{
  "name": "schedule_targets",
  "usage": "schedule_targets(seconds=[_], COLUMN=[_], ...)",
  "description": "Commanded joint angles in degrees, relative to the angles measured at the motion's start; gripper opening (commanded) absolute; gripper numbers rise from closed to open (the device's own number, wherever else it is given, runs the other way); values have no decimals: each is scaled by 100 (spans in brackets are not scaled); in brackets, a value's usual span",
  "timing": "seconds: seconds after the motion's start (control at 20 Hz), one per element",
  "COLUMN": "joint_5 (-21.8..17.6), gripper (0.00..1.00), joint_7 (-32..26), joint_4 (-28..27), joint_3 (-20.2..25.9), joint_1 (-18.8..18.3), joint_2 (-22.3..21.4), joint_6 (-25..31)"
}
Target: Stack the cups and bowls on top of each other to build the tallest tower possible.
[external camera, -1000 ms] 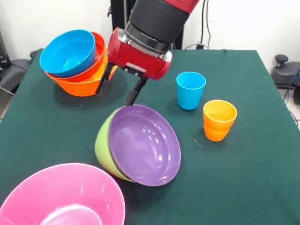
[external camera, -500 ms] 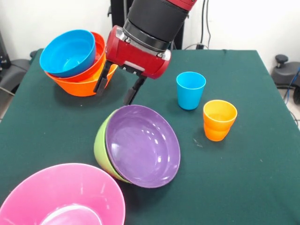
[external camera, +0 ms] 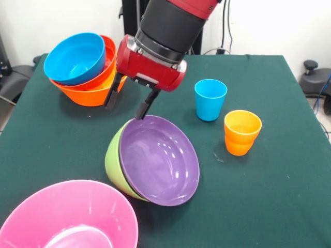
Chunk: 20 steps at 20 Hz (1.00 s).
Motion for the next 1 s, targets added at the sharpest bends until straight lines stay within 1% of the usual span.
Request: schedule_targets(seconds=[0.05,0.4,0.7,1.0], joint_5=[36,80,136,105], gripper=[100,100,100,100], joint_7=[837,931,955,965], joint_4=[138,142,202,185], joint_3=[357,315,307,202], joint_1=[-11,21,19,36], joint_2=[615,738,747,828], joint_6=[-342,-513,-632,-676])
